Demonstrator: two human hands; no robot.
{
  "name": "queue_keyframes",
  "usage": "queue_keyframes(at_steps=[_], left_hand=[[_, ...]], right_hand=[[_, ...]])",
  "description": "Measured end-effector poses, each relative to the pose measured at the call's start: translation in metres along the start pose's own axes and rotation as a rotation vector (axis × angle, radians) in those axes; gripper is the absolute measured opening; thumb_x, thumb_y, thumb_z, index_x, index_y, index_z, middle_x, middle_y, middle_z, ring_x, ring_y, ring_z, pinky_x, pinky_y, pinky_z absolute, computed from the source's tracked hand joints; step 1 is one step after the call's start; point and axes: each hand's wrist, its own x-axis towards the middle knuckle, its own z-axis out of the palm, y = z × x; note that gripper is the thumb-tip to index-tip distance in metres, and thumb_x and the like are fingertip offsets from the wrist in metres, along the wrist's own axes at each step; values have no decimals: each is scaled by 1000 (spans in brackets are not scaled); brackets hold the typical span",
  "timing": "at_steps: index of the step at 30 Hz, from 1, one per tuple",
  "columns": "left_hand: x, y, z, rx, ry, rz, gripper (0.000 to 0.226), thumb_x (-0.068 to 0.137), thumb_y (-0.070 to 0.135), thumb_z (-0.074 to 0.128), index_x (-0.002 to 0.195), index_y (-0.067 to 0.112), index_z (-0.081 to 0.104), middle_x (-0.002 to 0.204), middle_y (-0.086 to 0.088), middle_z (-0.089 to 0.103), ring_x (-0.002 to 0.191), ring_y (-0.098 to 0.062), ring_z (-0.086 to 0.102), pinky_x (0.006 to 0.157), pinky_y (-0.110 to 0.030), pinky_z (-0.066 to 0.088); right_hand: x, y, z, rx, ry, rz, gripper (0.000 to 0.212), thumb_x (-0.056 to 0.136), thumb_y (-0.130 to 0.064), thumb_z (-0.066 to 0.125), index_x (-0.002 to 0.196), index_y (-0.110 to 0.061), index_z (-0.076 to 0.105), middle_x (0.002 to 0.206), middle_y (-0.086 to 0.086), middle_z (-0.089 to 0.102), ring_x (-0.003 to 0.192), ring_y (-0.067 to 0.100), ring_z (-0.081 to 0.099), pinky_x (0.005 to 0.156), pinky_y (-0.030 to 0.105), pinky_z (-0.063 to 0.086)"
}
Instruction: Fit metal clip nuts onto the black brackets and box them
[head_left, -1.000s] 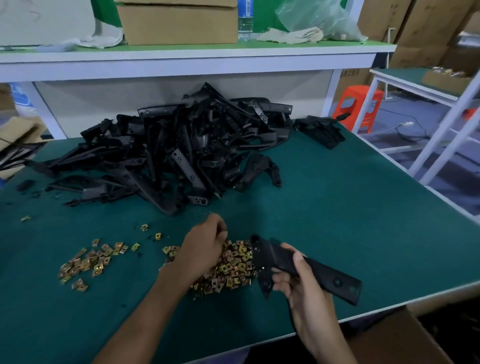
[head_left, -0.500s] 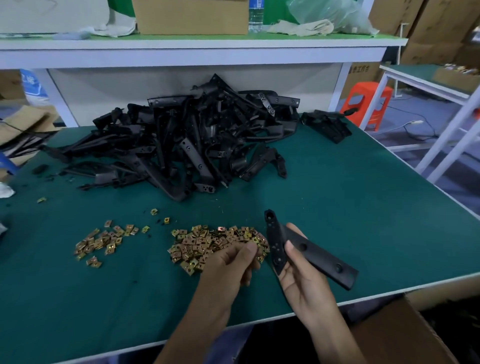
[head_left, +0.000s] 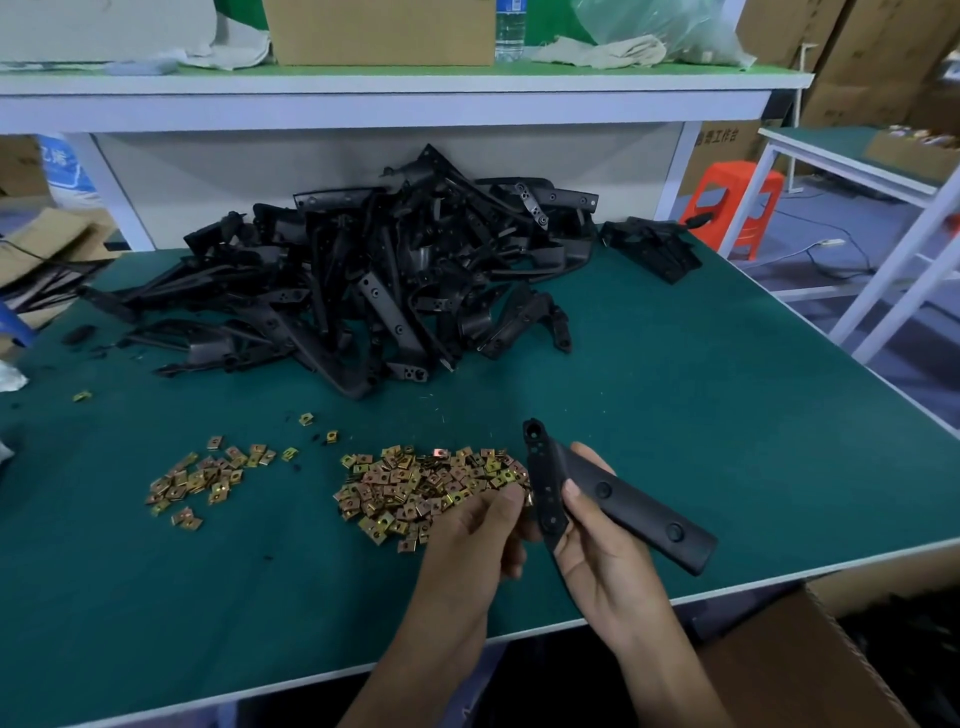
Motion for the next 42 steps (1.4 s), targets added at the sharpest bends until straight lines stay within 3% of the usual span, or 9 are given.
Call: queue_keyframes(at_steps=[7, 11, 18, 22, 26, 29, 31, 36, 42], left_hand=[[2, -7, 2, -79, 93, -17, 27, 97, 28, 61, 77, 11, 68, 58, 3, 52, 50, -7, 42, 56, -25, 35], [0, -11, 7, -111, 150, -55, 35, 96, 32, 64, 64, 20, 66, 56, 2, 41, 50, -8, 35, 55, -26, 31], [-2, -18, 15, -103, 165, -35, 31, 96, 33, 66, 69, 16, 65, 56, 0, 38, 49, -9, 34, 52, -25, 30], [17, -2, -1, 418, 25, 179, 48, 93, 57, 55, 63, 19, 59, 60, -5, 52, 56, -12, 44, 54, -31, 37], [63, 17, -32, 1165, 167, 559, 28, 104, 34, 49, 117, 22, 71, 108, 3, 70, 96, -8, 58, 81, -20, 42], [92, 26, -53, 1581, 203, 458, 35, 105, 31, 47, 137, 22, 60, 130, -2, 59, 121, -22, 49, 101, -35, 38], [99, 27, -59, 1692, 172, 365, 32, 104, 33, 48, 130, 23, 62, 128, -2, 61, 122, -25, 49, 103, -40, 39], [99, 32, -61, 1556, 127, 383, 17, 102, 30, 54, 111, 23, 66, 113, 1, 66, 112, -24, 53, 96, -37, 43], [69, 37, -52, 950, 64, 358, 11, 95, 38, 66, 104, 33, 71, 97, 21, 71, 86, 6, 64, 73, -9, 44]], right_hand=[[1, 2, 0, -44, -19, -13, 42, 86, -8, 67, 125, -24, 72, 126, 20, 70, 103, 24, 72, 86, 32, 61], [0, 4, -1, -63, -29, -46, 45, 86, -10, 69, 129, -24, 69, 130, 18, 69, 112, 25, 70, 86, 28, 58], [-2, 6, 0, -100, -67, -80, 49, 85, -18, 77, 133, -25, 66, 129, 17, 69, 115, 26, 69, 89, 27, 57], [3, 6, -2, -27, -48, -29, 54, 84, -16, 78, 135, -23, 65, 130, 19, 68, 112, 25, 70, 88, 29, 58], [9, 7, -5, 62, 33, -9, 49, 83, -8, 69, 130, -23, 70, 120, 13, 73, 87, 15, 72, 78, 28, 60], [8, 6, -7, 80, 33, -1, 49, 79, -12, 74, 126, -25, 73, 124, 13, 72, 90, 15, 71, 80, 30, 60], [9, 6, -7, 81, 26, 7, 47, 80, -12, 73, 125, -25, 73, 124, 13, 72, 92, 16, 71, 80, 30, 60], [9, 3, -5, 92, 12, 20, 48, 80, -12, 73, 126, -24, 73, 127, 15, 71, 98, 18, 72, 80, 30, 59], [9, 1, -4, 110, 6, 39, 46, 83, -10, 69, 127, -23, 72, 131, 18, 68, 108, 24, 72, 84, 34, 60]])
